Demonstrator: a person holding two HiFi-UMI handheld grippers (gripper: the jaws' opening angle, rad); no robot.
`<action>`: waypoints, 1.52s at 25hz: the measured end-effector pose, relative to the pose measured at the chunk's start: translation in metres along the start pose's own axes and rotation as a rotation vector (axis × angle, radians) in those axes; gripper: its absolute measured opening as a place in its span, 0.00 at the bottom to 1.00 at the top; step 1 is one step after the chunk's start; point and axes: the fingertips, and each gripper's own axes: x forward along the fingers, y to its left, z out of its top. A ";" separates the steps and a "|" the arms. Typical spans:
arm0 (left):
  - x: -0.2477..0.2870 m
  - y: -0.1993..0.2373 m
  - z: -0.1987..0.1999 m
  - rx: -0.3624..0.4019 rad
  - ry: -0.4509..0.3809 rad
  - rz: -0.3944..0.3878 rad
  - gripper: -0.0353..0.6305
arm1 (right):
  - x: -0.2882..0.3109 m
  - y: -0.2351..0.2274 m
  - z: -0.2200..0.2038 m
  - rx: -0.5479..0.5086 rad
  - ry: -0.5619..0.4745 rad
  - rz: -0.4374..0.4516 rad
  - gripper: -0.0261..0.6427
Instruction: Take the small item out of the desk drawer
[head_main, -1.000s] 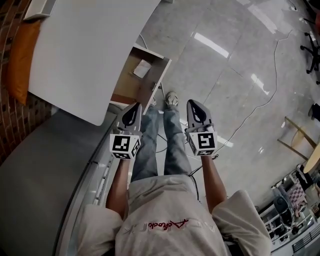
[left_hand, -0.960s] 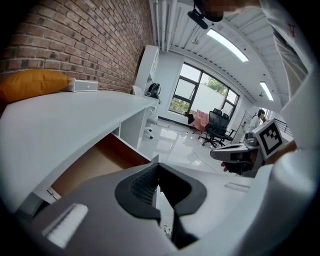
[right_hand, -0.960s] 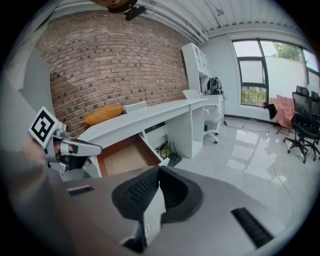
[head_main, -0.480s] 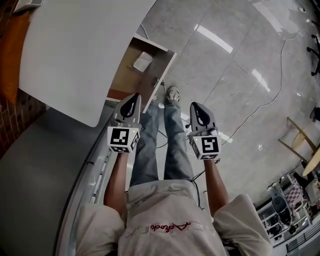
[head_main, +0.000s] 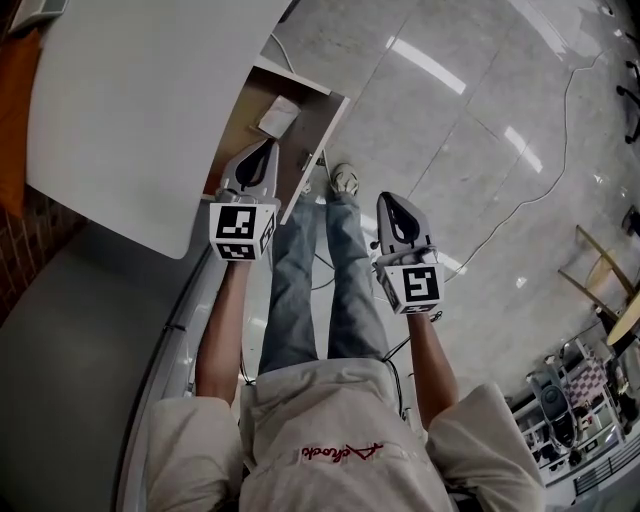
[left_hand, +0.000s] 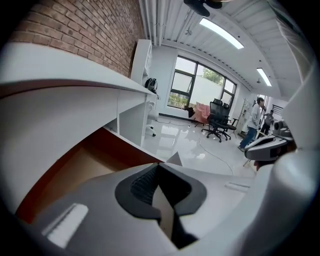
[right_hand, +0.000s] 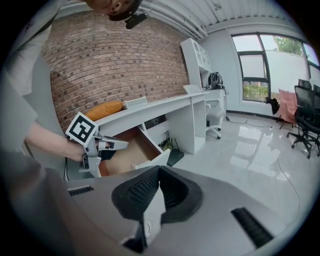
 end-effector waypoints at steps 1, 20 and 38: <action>0.004 0.003 0.000 -0.002 0.003 0.005 0.07 | 0.001 0.000 0.000 0.004 -0.002 -0.001 0.06; 0.075 0.023 -0.039 0.350 0.219 0.035 0.07 | 0.008 -0.011 -0.013 0.043 0.021 0.000 0.06; 0.114 0.049 -0.098 0.342 0.461 0.010 0.23 | 0.016 -0.010 -0.021 0.050 0.038 0.014 0.06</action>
